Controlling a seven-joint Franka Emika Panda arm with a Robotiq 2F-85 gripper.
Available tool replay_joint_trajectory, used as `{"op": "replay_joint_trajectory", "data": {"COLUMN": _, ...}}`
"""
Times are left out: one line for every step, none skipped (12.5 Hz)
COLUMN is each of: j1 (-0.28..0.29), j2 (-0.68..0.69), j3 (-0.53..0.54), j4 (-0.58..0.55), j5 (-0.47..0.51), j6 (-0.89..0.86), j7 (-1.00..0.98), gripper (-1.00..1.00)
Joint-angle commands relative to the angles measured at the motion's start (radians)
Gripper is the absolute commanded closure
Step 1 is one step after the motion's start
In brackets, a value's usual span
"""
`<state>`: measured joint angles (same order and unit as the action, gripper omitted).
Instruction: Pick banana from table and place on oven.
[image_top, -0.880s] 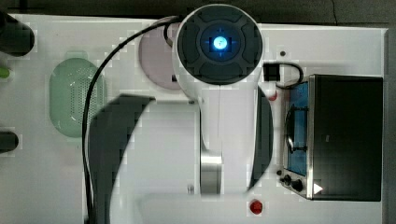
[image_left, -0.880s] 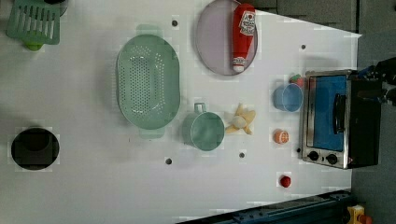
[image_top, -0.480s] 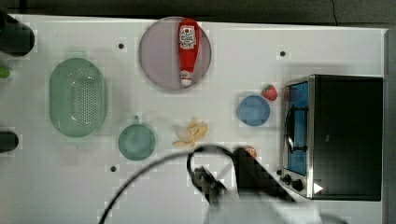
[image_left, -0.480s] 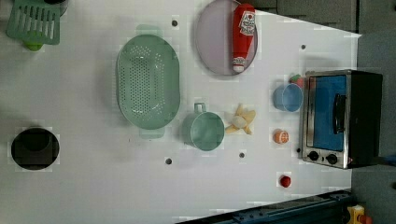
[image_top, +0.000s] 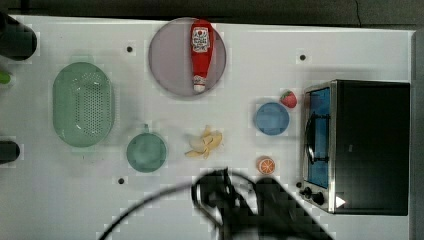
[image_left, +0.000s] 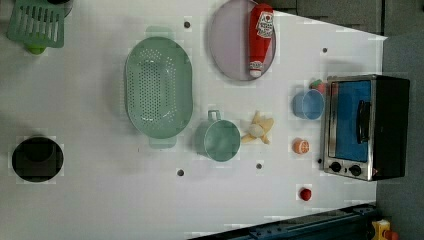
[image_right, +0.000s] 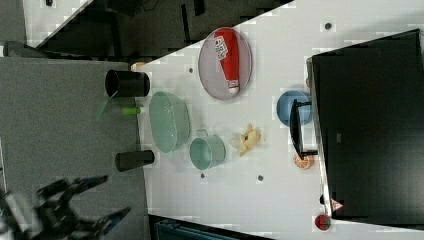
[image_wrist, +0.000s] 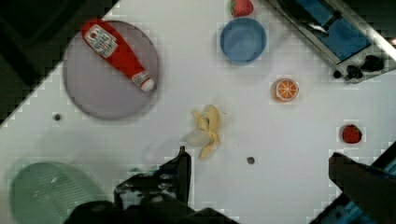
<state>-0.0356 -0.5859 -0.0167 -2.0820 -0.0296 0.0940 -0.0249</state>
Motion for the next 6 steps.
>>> {"op": "replay_joint_trajectory", "data": {"j1": 0.012, "j2": 0.193, "j3": 0.020, "j4": -0.127, "j5": 0.003, "j6": 0.093, "j7": 0.036, "gripper": -1.00}}
{"op": "replay_joint_trajectory", "data": {"j1": 0.012, "j2": 0.228, "j3": 0.025, "j4": -0.150, "j5": 0.003, "j6": 0.153, "j7": 0.036, "gripper": -1.00}}
{"op": "replay_joint_trajectory", "data": {"j1": 0.012, "j2": 0.265, "j3": 0.029, "j4": -0.171, "j5": 0.003, "j6": 0.209, "j7": 0.036, "gripper": -1.00}}
{"op": "replay_joint_trajectory", "data": {"j1": 0.012, "j2": 0.304, "j3": 0.031, "j4": -0.190, "j5": 0.003, "j6": 0.262, "j7": 0.036, "gripper": -1.00}}
{"op": "replay_joint_trajectory", "data": {"j1": 0.012, "j2": 0.344, "j3": 0.032, "j4": -0.208, "j5": 0.003, "j6": 0.315, "j7": 0.036, "gripper": -1.00}}
{"op": "replay_joint_trajectory", "data": {"j1": 0.012, "j2": 0.385, "j3": 0.032, "j4": -0.226, "j5": 0.003, "j6": 0.369, "j7": 0.036, "gripper": -1.00}}
